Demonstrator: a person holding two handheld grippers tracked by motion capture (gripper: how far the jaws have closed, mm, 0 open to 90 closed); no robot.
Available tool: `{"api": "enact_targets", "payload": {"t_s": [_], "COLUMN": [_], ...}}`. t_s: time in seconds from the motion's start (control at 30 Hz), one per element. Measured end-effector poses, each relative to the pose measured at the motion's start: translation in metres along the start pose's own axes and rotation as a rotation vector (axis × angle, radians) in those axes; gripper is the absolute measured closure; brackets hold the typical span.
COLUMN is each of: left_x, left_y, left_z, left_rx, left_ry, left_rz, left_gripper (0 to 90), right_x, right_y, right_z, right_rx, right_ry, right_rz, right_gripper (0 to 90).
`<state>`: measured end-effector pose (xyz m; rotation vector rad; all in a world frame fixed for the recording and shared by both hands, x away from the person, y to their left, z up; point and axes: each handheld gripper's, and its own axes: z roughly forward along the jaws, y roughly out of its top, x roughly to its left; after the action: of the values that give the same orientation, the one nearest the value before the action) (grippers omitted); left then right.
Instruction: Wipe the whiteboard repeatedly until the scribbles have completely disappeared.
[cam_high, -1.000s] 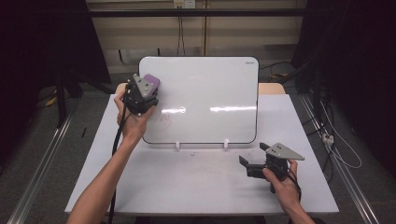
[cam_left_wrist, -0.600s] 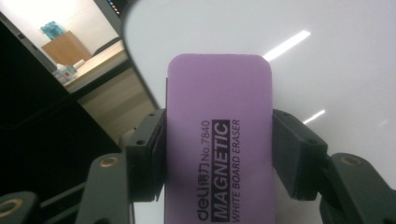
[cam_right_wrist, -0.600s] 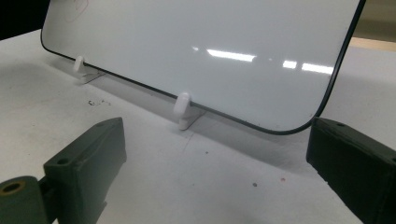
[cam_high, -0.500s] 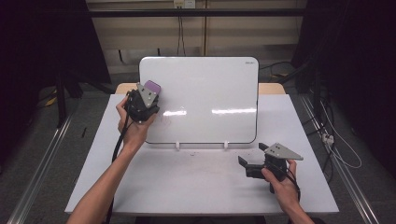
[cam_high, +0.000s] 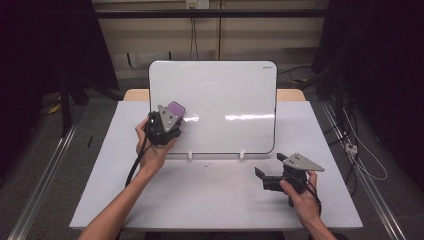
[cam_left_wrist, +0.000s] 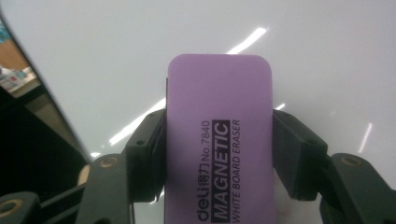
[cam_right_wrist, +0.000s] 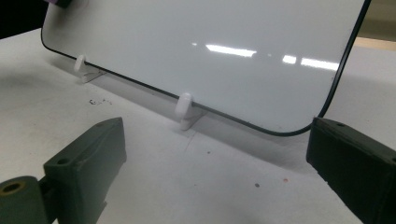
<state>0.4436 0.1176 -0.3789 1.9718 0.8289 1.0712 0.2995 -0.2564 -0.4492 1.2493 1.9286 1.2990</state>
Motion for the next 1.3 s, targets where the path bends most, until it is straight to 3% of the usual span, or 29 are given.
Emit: {"api": "enact_targets", "payload": {"t_s": [0.17,0.3,0.37,0.5,0.6,0.67,0.83,0.87,0.97,1.03,1.27,1.3], "left_x": [0.030,0.039,0.034,0.016,0.000,-0.012,-0.042,-0.048,-0.059,-0.054,-0.011,-0.005], "left_y": [0.011,0.013,0.010,-0.002,-0.008,-0.012,-0.020,-0.022,-0.027,-0.025,-0.023,-0.022], "left_z": [0.004,0.005,0.004,0.000,-0.003,-0.004,-0.008,-0.009,-0.012,-0.011,-0.010,-0.011], "left_rx": [0.002,0.001,0.002,-0.008,-0.006,-0.011,0.004,0.005,0.004,0.009,0.001,0.007], "left_ry": [0.062,0.081,0.086,0.056,0.033,0.011,-0.056,-0.087,-0.076,-0.076,0.024,0.035], "left_rz": [-0.049,-0.068,-0.044,-0.038,0.002,0.009,0.084,0.061,0.113,0.094,-0.003,0.002], "left_gripper": [41.4,41.4,41.4,41.4,41.4,41.4,41.4,41.4,41.3,41.4,41.4,41.4], "right_x": [-0.001,-0.001,-0.001,0.000,0.000,0.000,0.000,0.000,0.000,0.000,-0.002,-0.002], "right_y": [0.000,0.000,0.000,0.000,0.000,0.000,0.000,0.000,0.000,0.000,0.000,0.000], "right_z": [-0.001,-0.001,-0.001,-0.001,-0.001,0.000,0.000,0.000,-0.001,-0.002,-0.003,-0.002], "right_rx": [-0.003,-0.004,-0.004,-0.004,-0.004,-0.003,-0.001,-0.001,-0.005,-0.005,-0.008,-0.006], "right_ry": [-0.004,-0.005,-0.003,-0.001,-0.001,0.000,-0.001,-0.001,0.001,0.001,-0.003,-0.003], "right_rz": [0.000,0.001,0.001,0.002,-0.001,-0.004,-0.002,-0.003,-0.002,-0.003,0.004,0.003], "right_gripper": [4.7,4.7,4.7,4.8,4.7,4.7,4.7,4.7,4.7,4.7,4.7,4.7]}}
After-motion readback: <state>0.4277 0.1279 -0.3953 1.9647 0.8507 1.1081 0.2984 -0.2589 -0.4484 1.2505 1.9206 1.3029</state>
